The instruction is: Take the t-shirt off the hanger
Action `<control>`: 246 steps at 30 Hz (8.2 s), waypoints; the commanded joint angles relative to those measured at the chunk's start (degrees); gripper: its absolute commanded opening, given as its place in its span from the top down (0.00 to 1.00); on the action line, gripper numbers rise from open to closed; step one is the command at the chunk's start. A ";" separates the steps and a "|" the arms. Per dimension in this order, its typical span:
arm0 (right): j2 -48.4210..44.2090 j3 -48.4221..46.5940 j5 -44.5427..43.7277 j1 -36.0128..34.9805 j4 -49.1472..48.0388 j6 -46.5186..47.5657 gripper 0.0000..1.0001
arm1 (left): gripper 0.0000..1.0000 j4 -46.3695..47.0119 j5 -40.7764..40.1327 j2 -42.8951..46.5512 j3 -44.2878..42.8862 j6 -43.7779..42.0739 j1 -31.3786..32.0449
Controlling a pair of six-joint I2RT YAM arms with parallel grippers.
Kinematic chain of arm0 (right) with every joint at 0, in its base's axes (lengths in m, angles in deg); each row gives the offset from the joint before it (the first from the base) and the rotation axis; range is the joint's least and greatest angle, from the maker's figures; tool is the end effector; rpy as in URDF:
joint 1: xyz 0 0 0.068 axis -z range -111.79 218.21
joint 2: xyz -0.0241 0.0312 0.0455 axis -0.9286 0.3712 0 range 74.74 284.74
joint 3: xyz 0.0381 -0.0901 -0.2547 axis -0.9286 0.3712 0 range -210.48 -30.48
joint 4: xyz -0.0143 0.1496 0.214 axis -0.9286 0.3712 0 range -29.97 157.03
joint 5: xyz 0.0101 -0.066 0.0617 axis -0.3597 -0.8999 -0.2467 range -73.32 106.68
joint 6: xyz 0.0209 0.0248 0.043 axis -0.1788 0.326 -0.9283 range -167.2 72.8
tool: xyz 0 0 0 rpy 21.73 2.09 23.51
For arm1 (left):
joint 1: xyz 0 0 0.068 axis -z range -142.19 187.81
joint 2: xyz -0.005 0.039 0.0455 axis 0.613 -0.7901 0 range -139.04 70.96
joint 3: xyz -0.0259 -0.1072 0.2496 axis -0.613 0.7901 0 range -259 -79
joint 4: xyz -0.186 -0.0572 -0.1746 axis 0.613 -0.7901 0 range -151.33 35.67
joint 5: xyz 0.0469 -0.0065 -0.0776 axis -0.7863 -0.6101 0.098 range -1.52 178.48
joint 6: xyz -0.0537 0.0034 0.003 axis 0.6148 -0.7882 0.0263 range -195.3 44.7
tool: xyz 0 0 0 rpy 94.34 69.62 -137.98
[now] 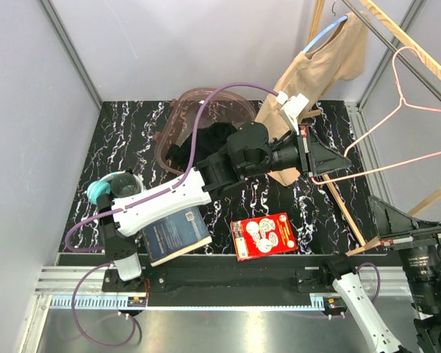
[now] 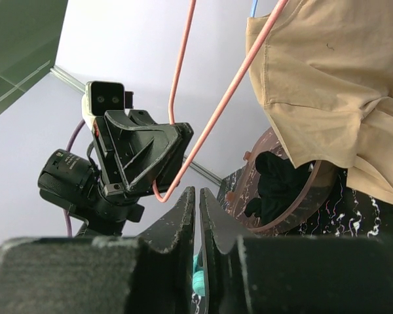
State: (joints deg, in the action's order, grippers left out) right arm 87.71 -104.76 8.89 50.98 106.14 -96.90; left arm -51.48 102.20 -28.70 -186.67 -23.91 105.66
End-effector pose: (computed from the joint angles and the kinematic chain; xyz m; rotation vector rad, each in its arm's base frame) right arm -0.0625 -0.0243 0.4453 0.4958 1.2704 0.9024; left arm 0.1448 -0.3784 0.4879 0.4771 1.6092 -1.8354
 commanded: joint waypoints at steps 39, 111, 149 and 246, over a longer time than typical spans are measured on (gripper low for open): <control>1.00 -3.06 -1.79 0.09 0.47 2.06 0.87 | 1.00 18.68 0.43 3.69 9.68 5.64 0.17; 6.88 -16.24 -0.39 0.01 6.45 17.34 0.81 | 0.40 -0.68 -6.69 6.64 10.97 -20.02 5.37; 62.07 -34.69 6.35 -2.97 -13.77 23.49 0.36 | 0.20 -23.23 -23.47 59.93 49.32 -10.70 3.95; 87.49 -32.59 -31.67 -2.72 -70.63 69.03 1.00 | 0.20 -30.89 -27.69 57.12 43.61 -12.72 3.95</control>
State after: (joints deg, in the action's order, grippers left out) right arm 176.21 -132.96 -23.28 48.73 44.83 -31.17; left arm -84.31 74.75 27.30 -140.91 -36.85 109.62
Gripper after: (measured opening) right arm 0.204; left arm 0.809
